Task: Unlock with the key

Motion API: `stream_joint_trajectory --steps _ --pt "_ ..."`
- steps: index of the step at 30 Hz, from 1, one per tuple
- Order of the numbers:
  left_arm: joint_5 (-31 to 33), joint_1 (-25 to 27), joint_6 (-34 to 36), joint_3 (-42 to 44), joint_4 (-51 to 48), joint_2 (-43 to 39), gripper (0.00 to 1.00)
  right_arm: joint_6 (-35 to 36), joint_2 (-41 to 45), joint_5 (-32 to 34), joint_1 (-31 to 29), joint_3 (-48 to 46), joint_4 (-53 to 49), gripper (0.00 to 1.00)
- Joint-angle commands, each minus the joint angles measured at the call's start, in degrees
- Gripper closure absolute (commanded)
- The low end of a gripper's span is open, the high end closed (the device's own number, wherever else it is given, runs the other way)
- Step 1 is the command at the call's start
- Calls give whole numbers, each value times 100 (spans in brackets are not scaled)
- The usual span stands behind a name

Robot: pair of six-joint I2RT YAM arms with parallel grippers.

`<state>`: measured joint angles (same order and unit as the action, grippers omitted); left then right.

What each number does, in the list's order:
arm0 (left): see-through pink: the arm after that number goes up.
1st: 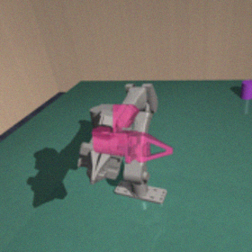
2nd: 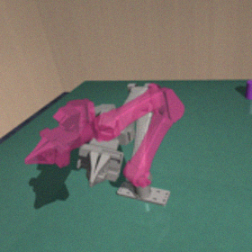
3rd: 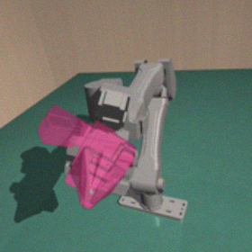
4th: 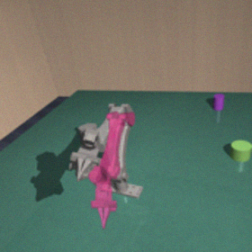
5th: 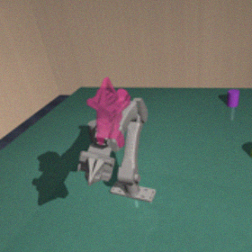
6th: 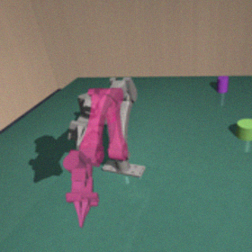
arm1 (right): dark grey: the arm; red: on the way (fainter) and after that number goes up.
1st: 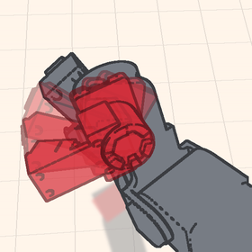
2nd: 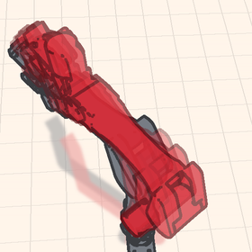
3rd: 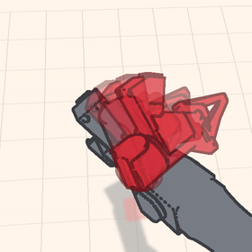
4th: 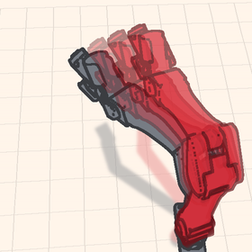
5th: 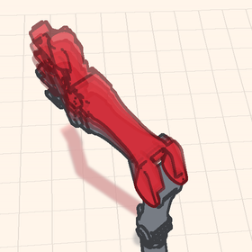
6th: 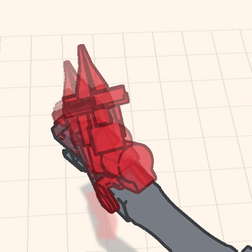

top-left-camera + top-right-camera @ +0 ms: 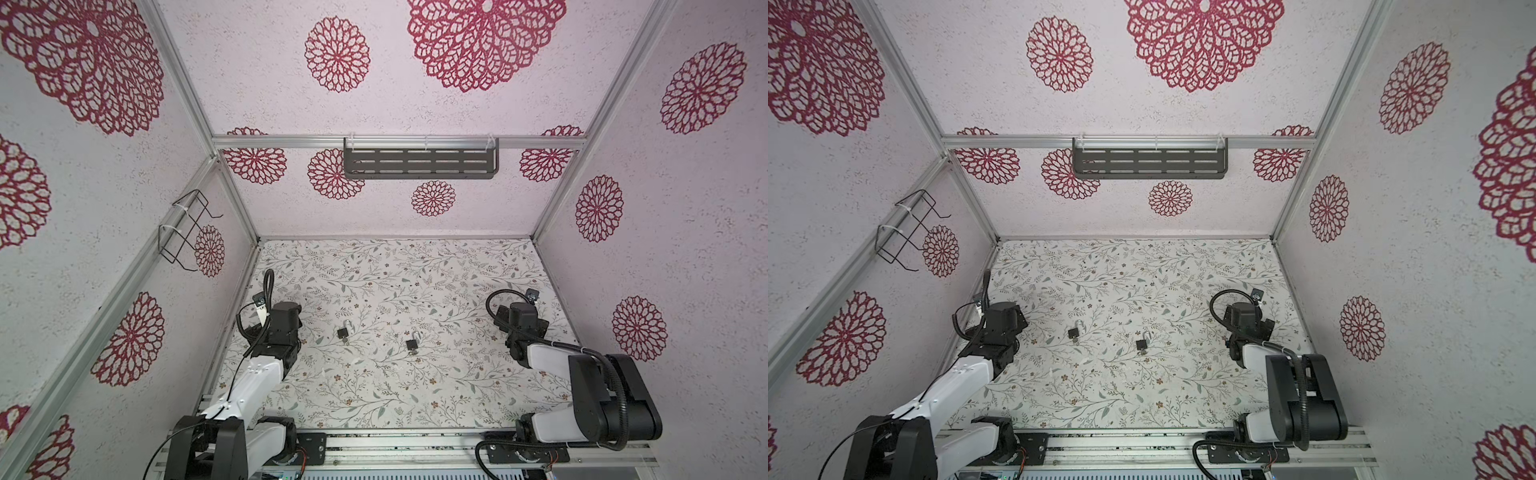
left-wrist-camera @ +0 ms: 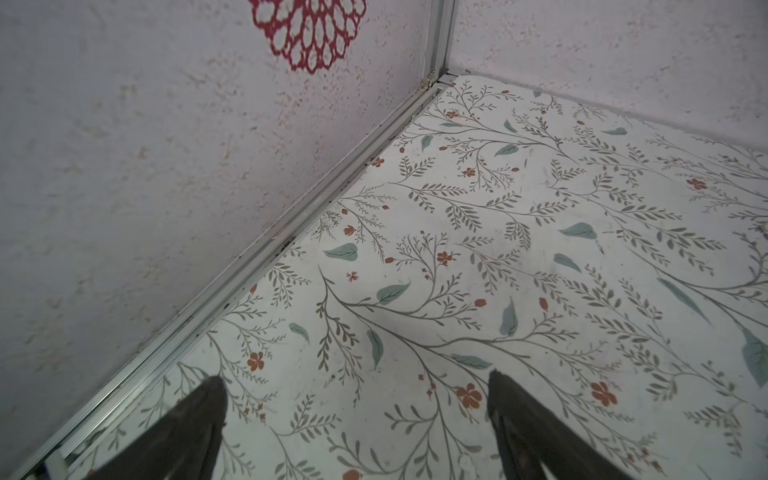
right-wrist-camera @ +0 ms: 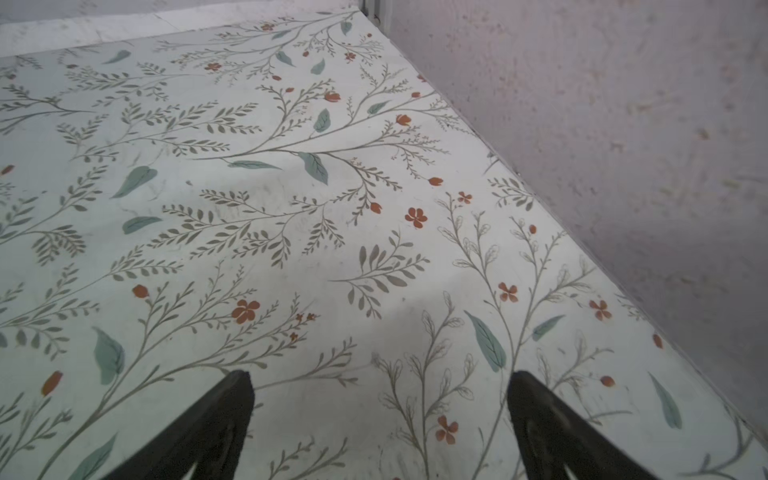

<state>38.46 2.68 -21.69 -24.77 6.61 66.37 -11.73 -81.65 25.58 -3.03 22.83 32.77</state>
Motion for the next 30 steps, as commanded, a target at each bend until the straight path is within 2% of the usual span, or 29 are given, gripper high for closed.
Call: stream_joint_trajectory --steps 1,2,4,6,8,10,11,13,16,30 --pt "-508 -162 1165 188 2655 478 0 743 47 -656 108 -322 1970 1" --pt "-615 -193 1315 241 3041 745 0 843 35 -887 155 -621 2658 1" --pt "-838 -235 1606 324 3956 1249 0 818 -137 -1251 277 -940 3369 1" --pt "-1413 -285 1828 330 4381 1481 0 969 -757 -1662 308 -1311 4754 1" --pt "-1804 -448 1743 152 4163 1750 0 997 -519 -1695 306 -1063 3832 1" --pt "-2349 -650 1709 308 4921 2298 0 1027 -599 -1490 227 -715 3314 1" --pt "-2397 -741 1674 350 5327 2450 0 1032 -664 -1513 224 -756 3545 1" --pt "-2556 -949 1327 35 4161 2159 0 1081 -637 -1436 180 -784 3552 1" --pt "-2535 -973 1362 95 4569 2322 0 1075 -650 -1443 172 -785 3563 1" --pt "-2484 -932 1387 91 4498 2293 0 1062 -631 -1462 171 -784 3524 1"
